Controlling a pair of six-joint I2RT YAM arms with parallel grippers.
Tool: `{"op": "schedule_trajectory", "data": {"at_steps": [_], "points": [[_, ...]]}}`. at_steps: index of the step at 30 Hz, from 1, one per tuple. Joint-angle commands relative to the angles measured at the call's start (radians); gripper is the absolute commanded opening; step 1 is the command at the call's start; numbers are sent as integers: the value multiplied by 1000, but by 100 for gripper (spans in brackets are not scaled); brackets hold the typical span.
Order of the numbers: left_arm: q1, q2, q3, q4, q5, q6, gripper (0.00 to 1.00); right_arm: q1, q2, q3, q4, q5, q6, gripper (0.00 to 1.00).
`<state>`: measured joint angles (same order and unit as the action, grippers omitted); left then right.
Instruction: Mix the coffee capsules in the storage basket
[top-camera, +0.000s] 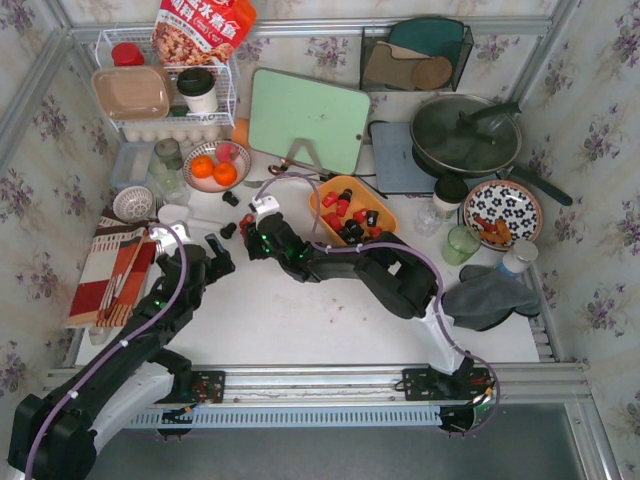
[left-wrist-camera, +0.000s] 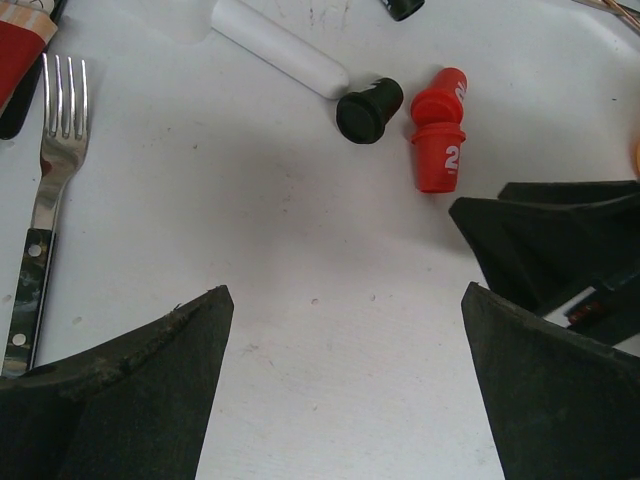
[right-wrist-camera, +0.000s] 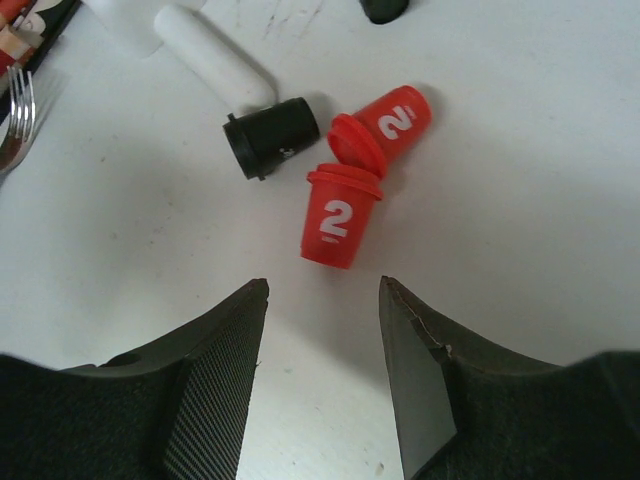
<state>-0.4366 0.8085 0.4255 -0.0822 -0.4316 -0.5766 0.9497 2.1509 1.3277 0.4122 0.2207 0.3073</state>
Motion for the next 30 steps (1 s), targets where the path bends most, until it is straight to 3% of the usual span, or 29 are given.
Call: {"op": "schedule_trajectory", "data": {"at_steps": [1,18,30], "points": [[1,-2,-1,6,-6,-3,99,1,39,33,92,-31,-7,56],[1,-6,1,2,3,-9,99,1,180,174,-46,58,20,53],[1,-22,-1,-7,6,-12,99,0,229,239,-64,44,27,39]]}}
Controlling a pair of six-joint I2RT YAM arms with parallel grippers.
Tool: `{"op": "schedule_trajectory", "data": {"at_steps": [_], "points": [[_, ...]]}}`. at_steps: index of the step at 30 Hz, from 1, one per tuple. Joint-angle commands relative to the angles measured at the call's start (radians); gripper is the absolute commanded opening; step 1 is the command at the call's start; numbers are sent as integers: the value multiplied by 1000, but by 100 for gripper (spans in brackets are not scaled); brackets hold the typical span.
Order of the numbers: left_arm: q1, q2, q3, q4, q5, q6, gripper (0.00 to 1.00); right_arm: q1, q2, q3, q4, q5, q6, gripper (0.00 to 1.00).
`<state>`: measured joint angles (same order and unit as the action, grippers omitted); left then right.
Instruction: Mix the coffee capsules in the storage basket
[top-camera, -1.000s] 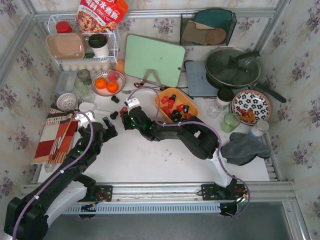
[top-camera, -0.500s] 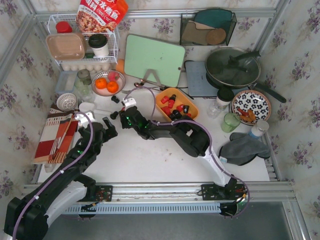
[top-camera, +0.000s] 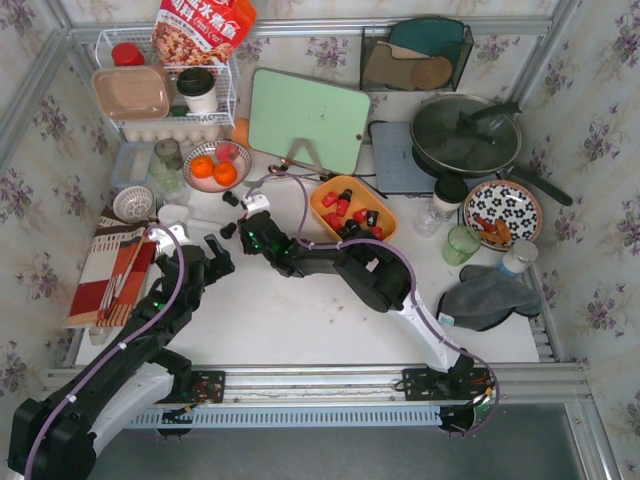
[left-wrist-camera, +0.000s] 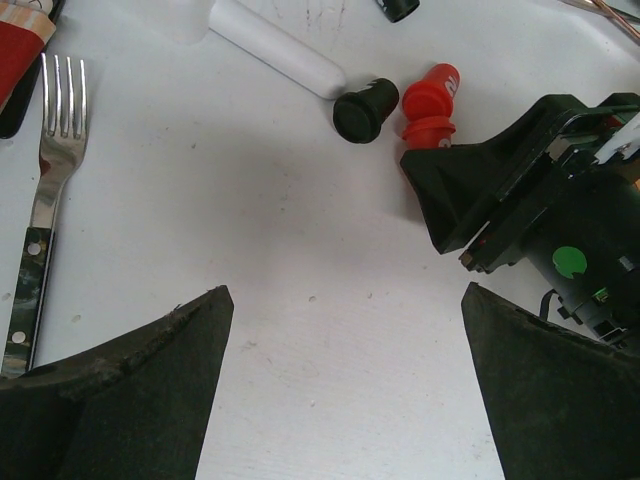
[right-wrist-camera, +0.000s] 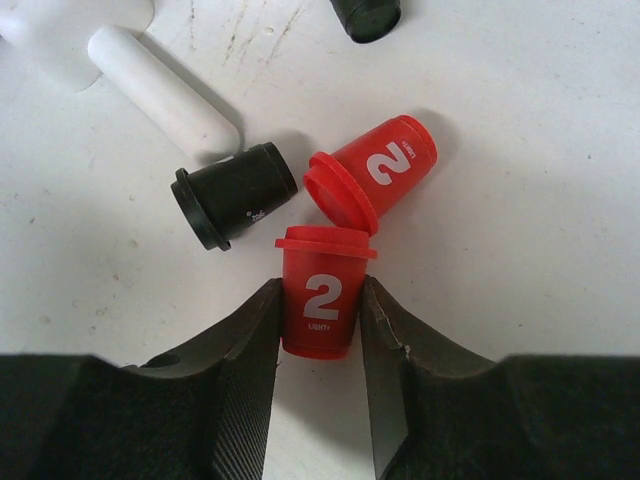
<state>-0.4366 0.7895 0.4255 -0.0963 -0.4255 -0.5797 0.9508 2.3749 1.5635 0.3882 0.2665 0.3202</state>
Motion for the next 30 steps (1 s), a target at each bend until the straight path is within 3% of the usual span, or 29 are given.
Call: {"op": "schedule_trajectory", "data": {"at_steps": [1,13,30], "points": [[1,-3,1,7,1,-8,99,0,2,1,-37,-3,14,38],[1,-2,0,8,2,-8,99,0,-119,-117,34,0,1,16],[1,4,-1,13,8,-10,99,-14,-368,-338,110,126,-70,15]]}}
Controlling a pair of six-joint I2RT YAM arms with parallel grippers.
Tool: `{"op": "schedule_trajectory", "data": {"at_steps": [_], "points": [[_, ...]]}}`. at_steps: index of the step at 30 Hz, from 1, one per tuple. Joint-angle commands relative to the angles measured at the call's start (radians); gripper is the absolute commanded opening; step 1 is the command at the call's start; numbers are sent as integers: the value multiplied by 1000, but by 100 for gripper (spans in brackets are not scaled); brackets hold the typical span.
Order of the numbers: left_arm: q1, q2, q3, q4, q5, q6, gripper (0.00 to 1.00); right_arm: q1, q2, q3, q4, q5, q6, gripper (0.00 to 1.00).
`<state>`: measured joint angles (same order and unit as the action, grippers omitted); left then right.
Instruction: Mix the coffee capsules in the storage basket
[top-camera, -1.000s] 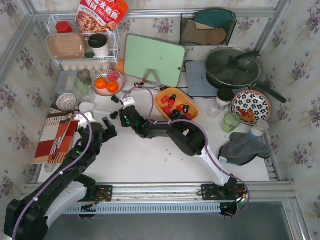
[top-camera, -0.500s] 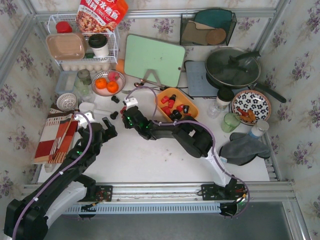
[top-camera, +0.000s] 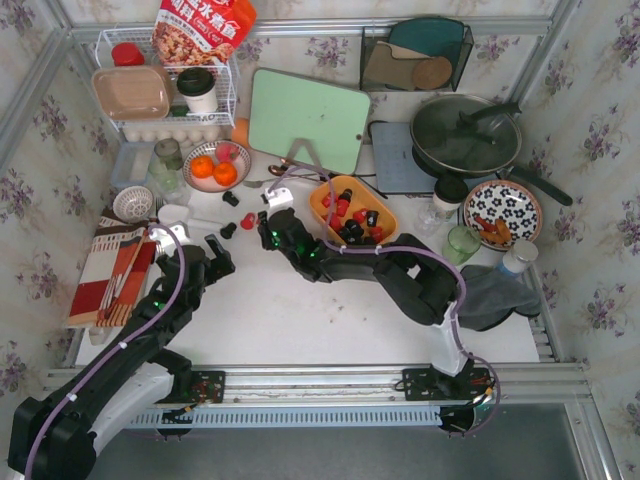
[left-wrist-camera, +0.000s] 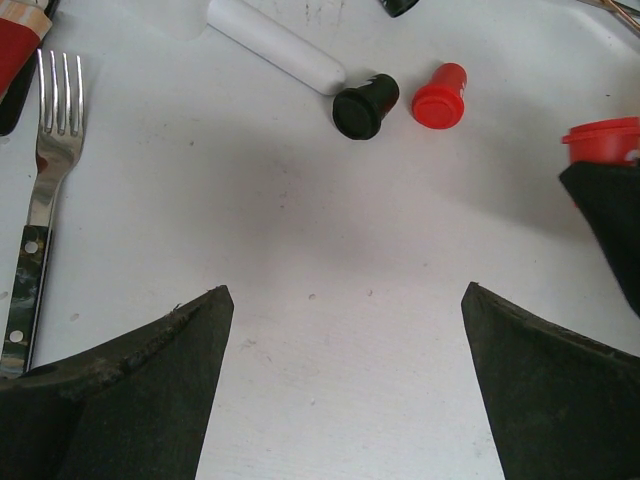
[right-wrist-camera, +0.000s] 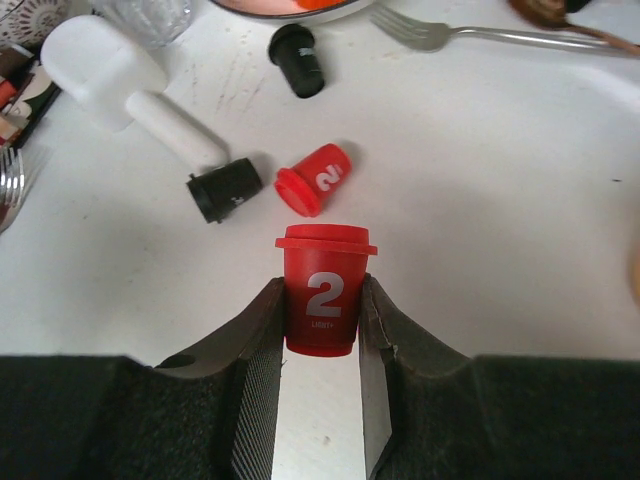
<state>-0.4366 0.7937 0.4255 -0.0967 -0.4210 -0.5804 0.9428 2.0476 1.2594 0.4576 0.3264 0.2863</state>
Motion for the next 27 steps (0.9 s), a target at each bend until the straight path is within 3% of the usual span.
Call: {"op": "schedule_trajectory", "data": {"at_steps": [1,11,20,27], "points": [[1,-1,-1,12,4,-8,99,-7,-57,-49,41,83,-47,15],[1,1,-1,15,14,-12,99,-62,-218,-192,-50,385,-193,17],[1,8,-1,18,12,-11,99,-150,-346,-361,-140,487,-53,20],[1,27,2,24,21,-12,99,-234,-411,-433,-224,459,86,24]]}}
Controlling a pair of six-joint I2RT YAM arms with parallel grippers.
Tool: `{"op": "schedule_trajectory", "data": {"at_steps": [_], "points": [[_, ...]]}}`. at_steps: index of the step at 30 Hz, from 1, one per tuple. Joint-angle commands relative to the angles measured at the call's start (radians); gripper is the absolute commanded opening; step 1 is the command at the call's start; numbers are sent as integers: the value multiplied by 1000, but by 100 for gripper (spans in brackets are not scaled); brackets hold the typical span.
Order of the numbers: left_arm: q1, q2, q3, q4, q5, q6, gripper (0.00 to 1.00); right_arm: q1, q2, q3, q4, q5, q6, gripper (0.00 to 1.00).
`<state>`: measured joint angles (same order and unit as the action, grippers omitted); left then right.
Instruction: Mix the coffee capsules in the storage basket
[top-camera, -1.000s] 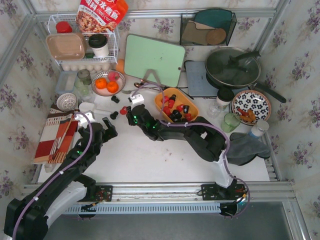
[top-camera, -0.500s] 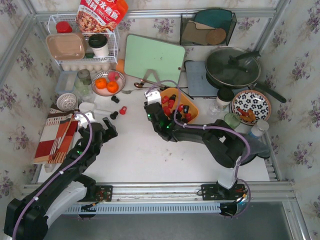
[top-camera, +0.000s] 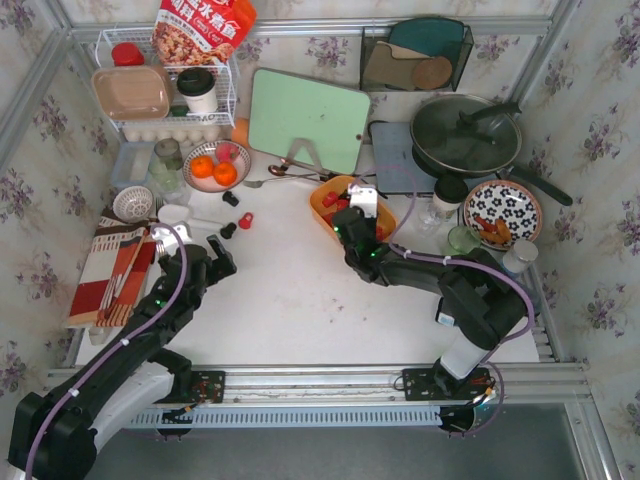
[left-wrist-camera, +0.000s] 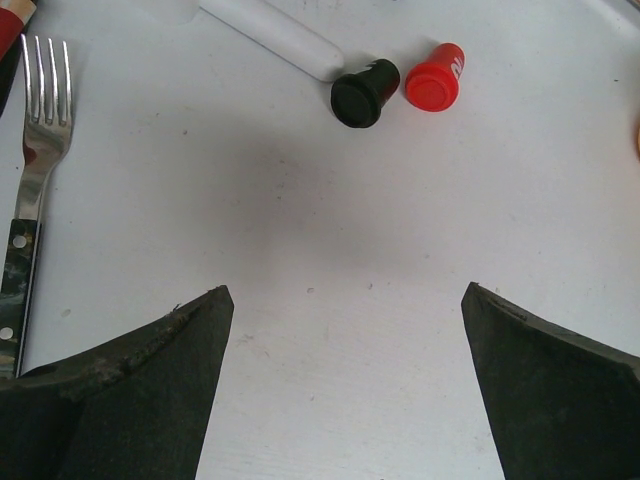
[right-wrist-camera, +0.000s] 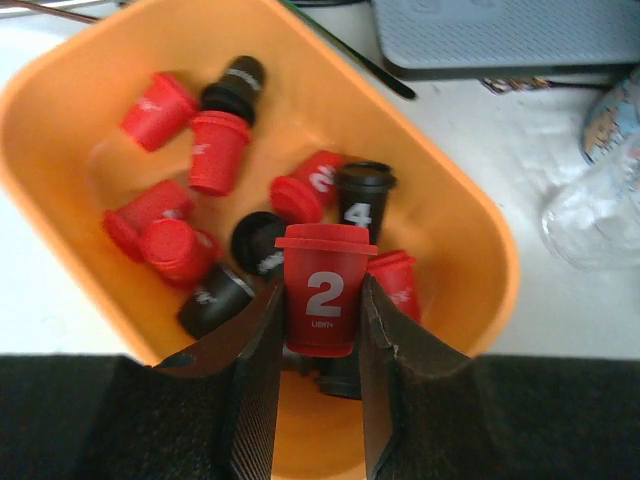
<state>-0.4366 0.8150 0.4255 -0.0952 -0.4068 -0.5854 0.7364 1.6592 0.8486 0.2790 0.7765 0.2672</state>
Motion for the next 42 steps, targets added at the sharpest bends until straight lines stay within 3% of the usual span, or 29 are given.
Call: {"op": "schedule_trajectory", "data": {"at_steps": [1,8,13,18,20,33,42], "points": [[1,7,2,22,6,-7,99,-39,-27,-29,-50,-1,119,24],[1,14,2,27,6,-6,99,-78,-34,-55,-66,-57,185,41],[1,16,2,28,7,-4,99,-83,-46,-51,-73,-71,184,67],[1,21,2,31,8,-5,99,-83,-86,-40,-86,-71,156,84],[1,26,4,34,9,-4,99,-84,-117,-42,-86,-71,137,99],[1,84,13,54,21,3,99,-83,-435,-94,-175,101,38,100],[1,175,49,47,28,41,99,-90,-647,-298,-28,330,86,100]]}}
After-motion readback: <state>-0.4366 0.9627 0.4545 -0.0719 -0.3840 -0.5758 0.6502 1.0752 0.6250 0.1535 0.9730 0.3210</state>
